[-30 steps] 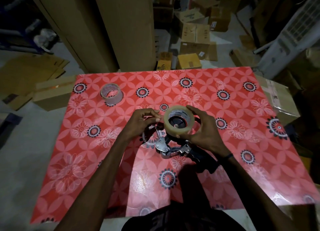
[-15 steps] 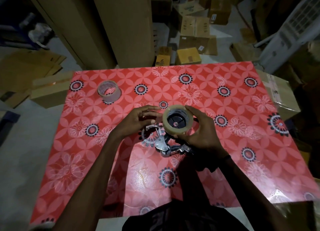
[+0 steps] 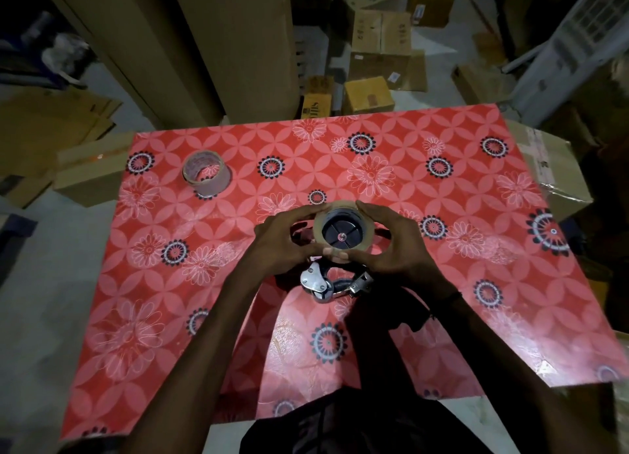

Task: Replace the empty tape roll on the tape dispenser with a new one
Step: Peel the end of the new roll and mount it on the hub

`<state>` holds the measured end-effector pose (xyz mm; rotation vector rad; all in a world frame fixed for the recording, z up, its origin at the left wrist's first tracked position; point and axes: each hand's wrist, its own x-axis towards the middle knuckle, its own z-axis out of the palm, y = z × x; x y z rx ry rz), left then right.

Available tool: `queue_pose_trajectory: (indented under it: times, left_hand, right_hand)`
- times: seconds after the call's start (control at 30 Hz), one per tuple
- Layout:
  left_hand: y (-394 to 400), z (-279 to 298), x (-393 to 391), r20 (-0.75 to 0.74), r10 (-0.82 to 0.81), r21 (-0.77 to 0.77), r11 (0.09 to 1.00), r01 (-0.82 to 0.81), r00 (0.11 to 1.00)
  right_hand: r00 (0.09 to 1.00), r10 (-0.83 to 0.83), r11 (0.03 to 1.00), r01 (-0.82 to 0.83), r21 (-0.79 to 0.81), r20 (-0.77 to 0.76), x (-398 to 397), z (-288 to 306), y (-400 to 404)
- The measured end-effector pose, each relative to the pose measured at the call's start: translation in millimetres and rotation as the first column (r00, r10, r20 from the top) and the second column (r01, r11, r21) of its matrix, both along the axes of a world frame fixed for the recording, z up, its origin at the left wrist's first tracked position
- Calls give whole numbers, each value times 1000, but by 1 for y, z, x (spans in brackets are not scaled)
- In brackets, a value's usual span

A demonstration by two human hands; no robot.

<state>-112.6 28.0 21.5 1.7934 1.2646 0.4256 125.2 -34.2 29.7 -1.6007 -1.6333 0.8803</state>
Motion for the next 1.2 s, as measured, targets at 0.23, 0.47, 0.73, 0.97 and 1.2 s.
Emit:
queue_pose_trajectory:
  times: [0.23,0.47,0.73,0.97,1.2]
  left_hand:
    - [1,-8,6,63,59,-61,997,-55,996]
    - [3,-13,8,68,99,-103,990,-92,993]
    - [6,-13,12,41,137,-142,981,-130,990]
    - [3,-16,15,9,154,-122,981,-151,988]
    - [4,-17,21,-37,188,-146,971,-192,981]
  right_hand:
    - [988,-24,999,19,-39,-154,5,-17,-1]
    - [975,-50,997,35,-73,-216,4,-22,1]
    - [974,-66,995,48,-85,-217,2,-22,2]
    - [985,-53,994,36,-101,-162,4,-28,4]
    - [986,-52,994,37,-100,-158,7,-38,7]
